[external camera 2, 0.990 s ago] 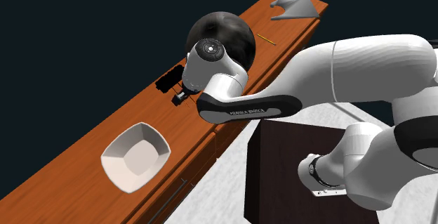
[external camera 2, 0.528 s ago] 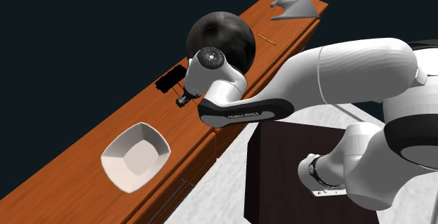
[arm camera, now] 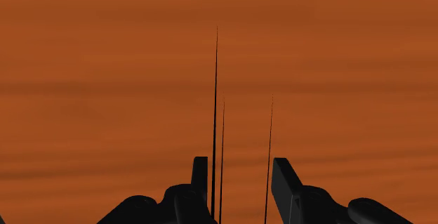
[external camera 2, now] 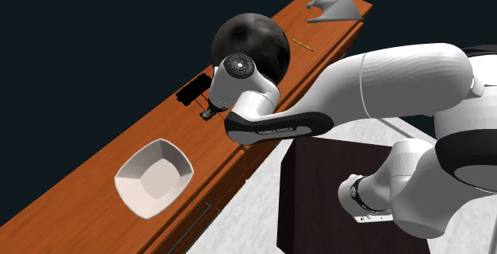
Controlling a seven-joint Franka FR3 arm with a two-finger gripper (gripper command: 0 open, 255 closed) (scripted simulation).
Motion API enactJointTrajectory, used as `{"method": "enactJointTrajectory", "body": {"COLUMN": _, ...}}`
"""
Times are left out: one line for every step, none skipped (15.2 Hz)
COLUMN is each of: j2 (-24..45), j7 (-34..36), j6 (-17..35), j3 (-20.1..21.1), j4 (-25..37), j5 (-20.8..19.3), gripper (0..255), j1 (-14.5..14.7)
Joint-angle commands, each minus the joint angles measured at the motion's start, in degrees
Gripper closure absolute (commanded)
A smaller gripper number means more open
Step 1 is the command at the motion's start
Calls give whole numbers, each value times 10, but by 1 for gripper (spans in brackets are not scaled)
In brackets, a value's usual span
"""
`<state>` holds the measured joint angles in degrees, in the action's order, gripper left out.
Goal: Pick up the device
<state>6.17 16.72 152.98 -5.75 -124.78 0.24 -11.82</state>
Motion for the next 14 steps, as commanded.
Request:
{"method": "enactJointTrajectory", "body": {"j2": 1, "j7": -1, "j6": 1, "j3": 0, "j4": 0, "j5": 1, "gripper": 255, "j1": -1}}
{"method": "enactJointTrajectory", "body": {"j2": -4, "j7": 0, "j6": -6, "j3": 0, "j4": 3, "j5": 0, "gripper": 255, "j1": 0}}
{"method": "enactJointTrajectory", "body": {"j2": -8, "j7": 0, "j6": -14, "j3": -1, "j4": 5, "j5": -1, "gripper": 255, "j1": 0}}
{"method": "enactJointTrajectory", "body": {"j2": -12, "j7": 1, "j6": -21, "j3": -1, "j4": 9, "j5": -2, "gripper": 255, "j1": 0}}
{"method": "enactJointTrajectory", "body": {"j2": -17, "j7": 1, "j6": -28, "j3": -1, "j4": 12, "j5": -3, "gripper": 255, "j1": 0}}
{"method": "enactJointTrajectory", "body": {"j2": -21, "j7": 2, "j6": -36, "j3": -1, "j4": 15, "j5": -3, "gripper": 255, "j1": 0}}
{"method": "enactJointTrajectory", "body": {"j2": -24, "j7": 2, "j6": -43, "j3": -1, "j4": 19, "j5": -4, "gripper": 255, "j1": 0}}
{"method": "enactJointTrajectory", "body": {"j2": -28, "j7": 2, "j6": -50, "j3": -1, "j4": 22, "j5": -5, "gripper": 255, "j1": 0}}
{"method": "enactJointTrajectory", "body": {"j2": -32, "j7": 3, "j6": -58, "j3": -1, "j4": 26, "j5": -5, "gripper": 255, "j1": 0}}
{"method": "enactJointTrajectory", "body": {"j2": -36, "j7": 3, "j6": -65, "j3": -1, "j4": 30, "j5": -6, "gripper": 255, "j1": 0}}
{"method": "enactJointTrajectory", "body": {"j2": -39, "j7": 3, "j6": -72, "j3": -1, "j4": 34, "j5": -7, "gripper": 255, "j1": 1}}
{"method": "enactJointTrajectory", "body": {"j2": -43, "j7": 4, "j6": -80, "j3": -1, "j4": 38, "j5": -7, "gripper": 255, "j1": 1}}
{"method": "enactJointTrajectory", "body": {"j2": -46, "j7": 4, "j6": -87, "j3": -1, "j4": 42, "j5": -8, "gripper": 255, "j1": 1}}
{"method": "enactJointTrajectory", "body": {"j2": -49, "j7": 4, "j6": -95, "j3": -1, "j4": 46, "j5": -8, "gripper": 255, "j1": 1}}
